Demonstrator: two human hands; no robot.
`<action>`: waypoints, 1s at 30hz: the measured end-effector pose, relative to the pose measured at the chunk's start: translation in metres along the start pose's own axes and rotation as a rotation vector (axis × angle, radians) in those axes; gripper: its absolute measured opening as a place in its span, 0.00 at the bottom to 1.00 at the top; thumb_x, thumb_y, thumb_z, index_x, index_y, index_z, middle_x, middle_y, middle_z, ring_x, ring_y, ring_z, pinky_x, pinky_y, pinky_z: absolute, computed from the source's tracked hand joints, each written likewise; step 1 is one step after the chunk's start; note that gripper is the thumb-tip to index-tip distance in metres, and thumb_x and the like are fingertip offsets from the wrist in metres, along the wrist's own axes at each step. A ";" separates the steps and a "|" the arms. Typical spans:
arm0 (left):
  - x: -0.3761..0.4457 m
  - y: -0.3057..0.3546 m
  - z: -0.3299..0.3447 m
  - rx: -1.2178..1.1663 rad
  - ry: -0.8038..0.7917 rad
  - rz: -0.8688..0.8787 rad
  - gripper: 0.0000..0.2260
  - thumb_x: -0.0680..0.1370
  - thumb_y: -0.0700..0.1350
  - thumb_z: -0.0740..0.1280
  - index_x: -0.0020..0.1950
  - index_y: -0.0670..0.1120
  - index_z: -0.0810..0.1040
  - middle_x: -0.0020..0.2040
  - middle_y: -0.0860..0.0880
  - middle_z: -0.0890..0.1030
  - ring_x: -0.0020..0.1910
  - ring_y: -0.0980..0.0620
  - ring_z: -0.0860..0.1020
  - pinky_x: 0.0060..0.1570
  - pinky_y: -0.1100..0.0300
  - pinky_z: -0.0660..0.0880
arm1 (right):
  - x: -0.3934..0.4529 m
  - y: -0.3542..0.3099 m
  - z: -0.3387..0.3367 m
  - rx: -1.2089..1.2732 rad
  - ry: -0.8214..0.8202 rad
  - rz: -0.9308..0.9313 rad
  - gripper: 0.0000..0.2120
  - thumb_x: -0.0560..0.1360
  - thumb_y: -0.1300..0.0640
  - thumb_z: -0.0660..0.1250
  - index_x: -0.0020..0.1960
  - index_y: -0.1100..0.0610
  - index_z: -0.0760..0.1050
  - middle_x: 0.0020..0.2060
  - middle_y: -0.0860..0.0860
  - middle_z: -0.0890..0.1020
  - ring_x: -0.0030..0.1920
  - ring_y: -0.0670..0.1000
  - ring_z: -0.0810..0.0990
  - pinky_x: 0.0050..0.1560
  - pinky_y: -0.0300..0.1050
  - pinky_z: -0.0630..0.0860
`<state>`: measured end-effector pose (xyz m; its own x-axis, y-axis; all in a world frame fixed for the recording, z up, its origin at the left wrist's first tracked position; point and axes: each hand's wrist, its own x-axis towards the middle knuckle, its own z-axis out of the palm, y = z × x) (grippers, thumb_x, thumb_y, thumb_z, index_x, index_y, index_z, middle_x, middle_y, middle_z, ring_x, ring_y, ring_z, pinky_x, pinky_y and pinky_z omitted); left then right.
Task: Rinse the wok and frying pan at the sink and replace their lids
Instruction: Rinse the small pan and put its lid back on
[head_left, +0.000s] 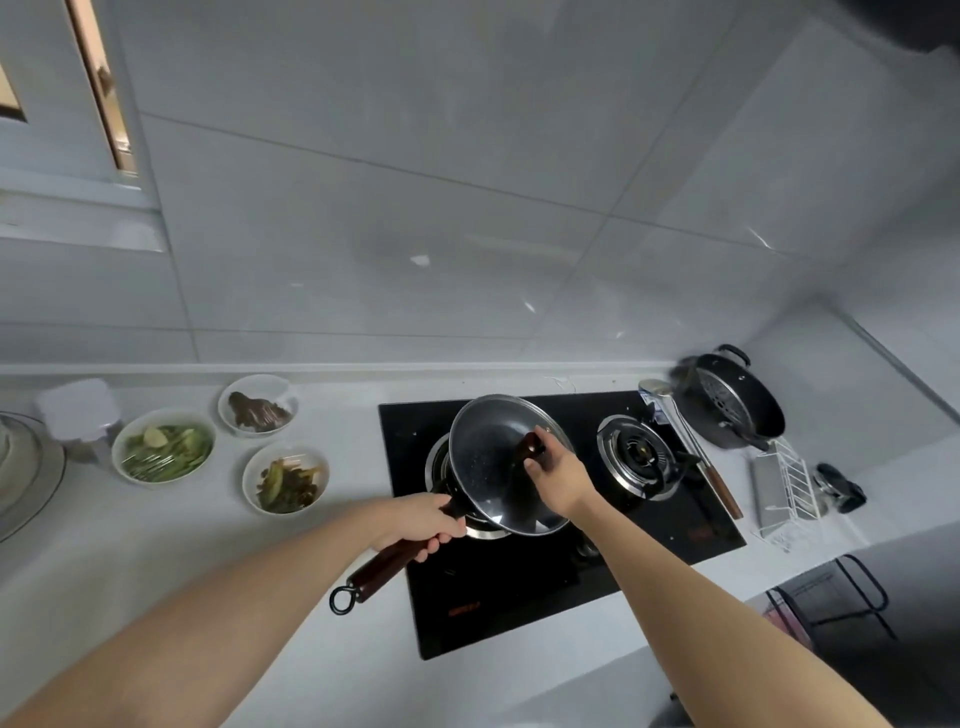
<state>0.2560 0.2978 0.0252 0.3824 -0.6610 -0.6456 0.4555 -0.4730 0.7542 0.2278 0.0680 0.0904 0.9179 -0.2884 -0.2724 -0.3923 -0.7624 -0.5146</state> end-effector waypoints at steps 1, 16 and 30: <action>0.001 0.001 -0.001 0.011 0.002 -0.001 0.07 0.77 0.46 0.69 0.51 0.48 0.74 0.35 0.52 0.72 0.28 0.58 0.69 0.28 0.64 0.69 | 0.000 -0.001 0.001 -0.014 -0.006 0.004 0.30 0.81 0.56 0.63 0.80 0.50 0.57 0.69 0.54 0.76 0.67 0.56 0.76 0.64 0.44 0.71; 0.012 0.002 -0.018 0.215 0.193 0.048 0.27 0.78 0.49 0.69 0.73 0.43 0.65 0.45 0.48 0.80 0.35 0.55 0.76 0.29 0.63 0.75 | -0.006 -0.001 0.008 0.022 -0.050 0.002 0.37 0.80 0.62 0.62 0.81 0.43 0.48 0.68 0.54 0.76 0.57 0.56 0.81 0.59 0.46 0.77; -0.122 -0.002 -0.022 0.281 0.578 0.177 0.20 0.79 0.55 0.67 0.67 0.47 0.74 0.63 0.49 0.76 0.61 0.49 0.76 0.58 0.60 0.72 | -0.099 -0.085 0.019 0.149 0.125 -0.170 0.18 0.81 0.58 0.63 0.70 0.54 0.72 0.46 0.46 0.81 0.50 0.48 0.80 0.61 0.48 0.76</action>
<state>0.2266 0.3924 0.1000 0.8375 -0.3610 -0.4102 0.1488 -0.5716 0.8069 0.1692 0.1725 0.1462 0.9680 -0.2399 -0.0739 -0.2276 -0.7151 -0.6610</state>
